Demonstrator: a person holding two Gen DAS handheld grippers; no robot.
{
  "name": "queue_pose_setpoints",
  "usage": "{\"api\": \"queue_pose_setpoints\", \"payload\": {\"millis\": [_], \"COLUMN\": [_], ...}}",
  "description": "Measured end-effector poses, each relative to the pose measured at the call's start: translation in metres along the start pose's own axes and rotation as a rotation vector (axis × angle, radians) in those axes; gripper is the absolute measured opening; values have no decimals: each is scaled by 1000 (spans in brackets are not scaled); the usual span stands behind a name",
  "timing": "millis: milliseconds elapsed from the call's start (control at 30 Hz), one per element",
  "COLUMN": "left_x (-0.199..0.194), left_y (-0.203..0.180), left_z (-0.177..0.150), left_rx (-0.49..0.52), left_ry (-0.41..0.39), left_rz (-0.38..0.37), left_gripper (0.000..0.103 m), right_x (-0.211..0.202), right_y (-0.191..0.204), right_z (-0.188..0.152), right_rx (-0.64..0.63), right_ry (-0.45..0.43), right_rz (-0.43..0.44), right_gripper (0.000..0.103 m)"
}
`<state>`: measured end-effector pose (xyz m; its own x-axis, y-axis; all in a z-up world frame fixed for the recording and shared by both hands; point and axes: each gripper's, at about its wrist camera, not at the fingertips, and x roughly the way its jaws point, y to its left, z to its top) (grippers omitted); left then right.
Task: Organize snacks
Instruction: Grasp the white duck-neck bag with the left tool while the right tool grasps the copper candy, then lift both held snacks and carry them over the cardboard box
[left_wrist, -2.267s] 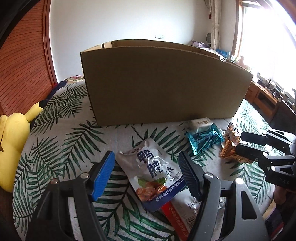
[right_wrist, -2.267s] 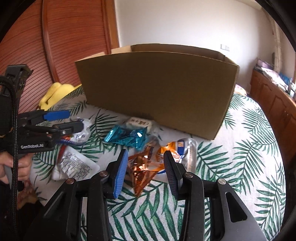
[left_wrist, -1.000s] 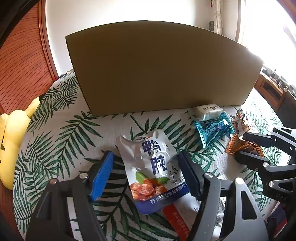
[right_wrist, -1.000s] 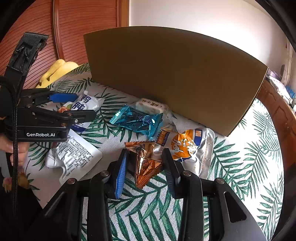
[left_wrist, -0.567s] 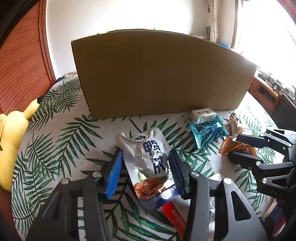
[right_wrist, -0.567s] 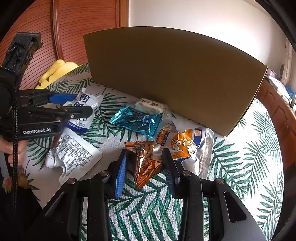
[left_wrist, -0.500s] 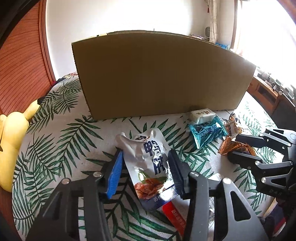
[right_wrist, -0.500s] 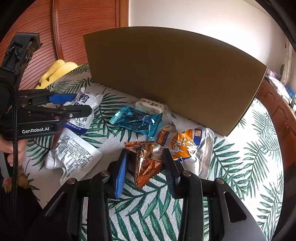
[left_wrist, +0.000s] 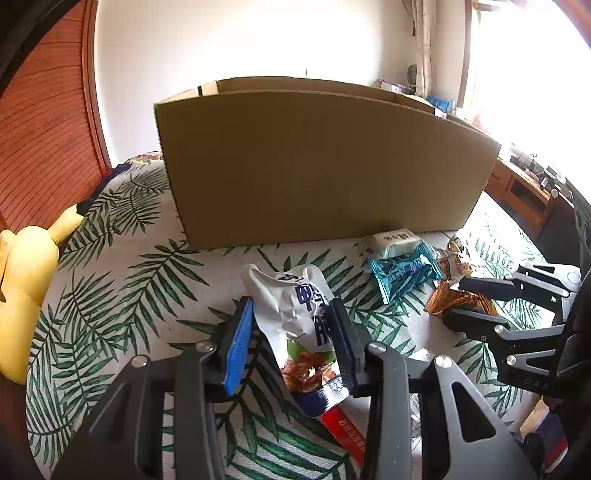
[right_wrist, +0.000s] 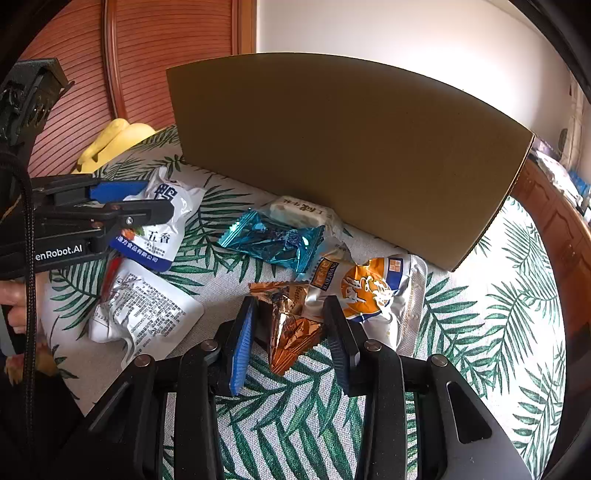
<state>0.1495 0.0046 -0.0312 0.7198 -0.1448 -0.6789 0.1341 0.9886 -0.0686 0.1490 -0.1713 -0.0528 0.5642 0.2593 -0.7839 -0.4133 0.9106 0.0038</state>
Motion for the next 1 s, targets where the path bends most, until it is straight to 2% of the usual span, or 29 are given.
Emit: {"api": "queue_pose_setpoints", "payload": {"millis": [100,167,400,533,767,1000], "left_x": [-6,-10,-24,-30,-52,-73], "left_y": [4,5,8,10,-2,-15], "left_z": [2,4,12,16,24,32], "left_rx": [-17,-20,-33,-36,-23,-2], "left_ry": [-18,-32,-65,-82,-123,-164], "left_rz": [-6,2,-5,-17,-45,-74], "left_gripper": [39,39,39,39,39,40], "right_x": [0,0,-7,-12,-25,-31], "right_y": [0,0,4,-3,-6,-6], "right_z": [0,0,-1,-1,-6,-8], "right_rx": [2,0,-20,19,49,63], "right_ry": [-3,-7,-55,-95,-200,-246], "right_rz": [3,3,-3,-10,-43,-65], "right_gripper": [32,24,23,23,23,23]}}
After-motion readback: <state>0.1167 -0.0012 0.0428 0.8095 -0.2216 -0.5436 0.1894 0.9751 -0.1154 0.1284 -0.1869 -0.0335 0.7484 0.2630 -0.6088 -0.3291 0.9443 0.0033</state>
